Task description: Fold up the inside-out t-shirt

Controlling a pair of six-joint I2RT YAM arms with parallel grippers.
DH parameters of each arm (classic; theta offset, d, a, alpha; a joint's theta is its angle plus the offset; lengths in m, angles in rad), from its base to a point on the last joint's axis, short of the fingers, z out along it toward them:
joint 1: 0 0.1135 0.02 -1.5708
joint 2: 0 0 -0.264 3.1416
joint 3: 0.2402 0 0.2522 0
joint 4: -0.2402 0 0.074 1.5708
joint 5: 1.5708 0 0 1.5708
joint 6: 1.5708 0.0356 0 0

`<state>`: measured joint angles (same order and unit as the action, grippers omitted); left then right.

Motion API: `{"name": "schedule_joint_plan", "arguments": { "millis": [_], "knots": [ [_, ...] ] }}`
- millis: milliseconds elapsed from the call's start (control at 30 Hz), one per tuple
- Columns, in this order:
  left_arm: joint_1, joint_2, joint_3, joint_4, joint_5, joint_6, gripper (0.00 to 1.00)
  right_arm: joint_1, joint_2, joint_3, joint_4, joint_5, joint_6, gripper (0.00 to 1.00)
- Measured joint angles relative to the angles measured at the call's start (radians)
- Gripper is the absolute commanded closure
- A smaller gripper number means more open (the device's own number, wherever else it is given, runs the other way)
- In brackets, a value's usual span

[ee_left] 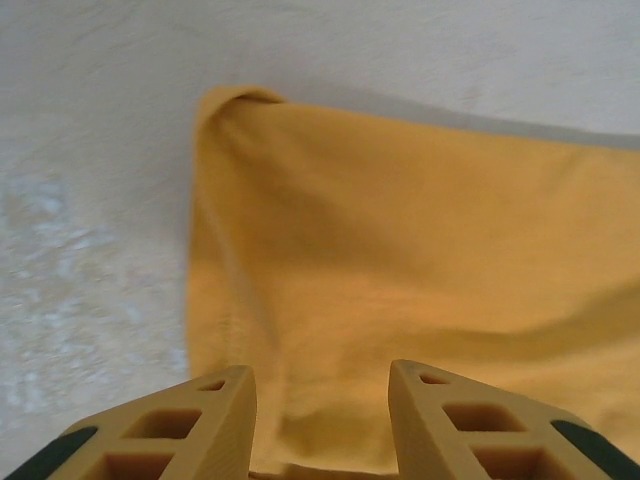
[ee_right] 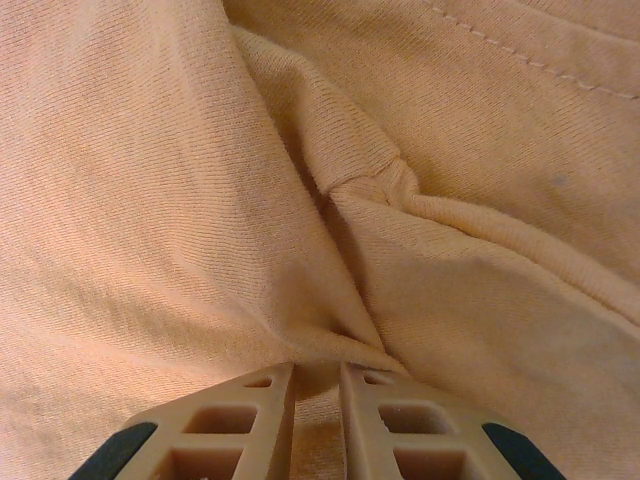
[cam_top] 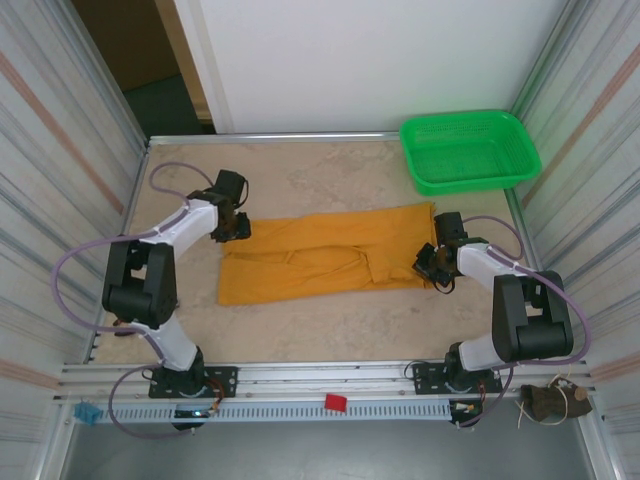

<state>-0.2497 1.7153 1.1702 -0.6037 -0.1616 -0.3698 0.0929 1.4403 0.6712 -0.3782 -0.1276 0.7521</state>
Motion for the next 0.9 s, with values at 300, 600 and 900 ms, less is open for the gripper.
{"name": "schedule_joint_plan", "arguments": {
  "millis": [300, 600, 900],
  "knots": [
    [0.043, 0.067, -0.017, 0.014, -0.021, -0.027, 1.0, -0.004, 0.0, 0.0, 0.0, 0.0, 0.0, 0.82],
    [0.251, -0.134, -0.312, 0.234, 0.248, -0.243, 0.88, -0.023, -0.003, -0.003, 0.001, 0.0, 0.0, 0.82],
    [0.391, -0.151, -0.422, 0.403, 0.442, -0.425, 0.74, -0.034, -0.01, -0.011, 0.004, 0.0, 0.0, 0.82]
  ]
}}
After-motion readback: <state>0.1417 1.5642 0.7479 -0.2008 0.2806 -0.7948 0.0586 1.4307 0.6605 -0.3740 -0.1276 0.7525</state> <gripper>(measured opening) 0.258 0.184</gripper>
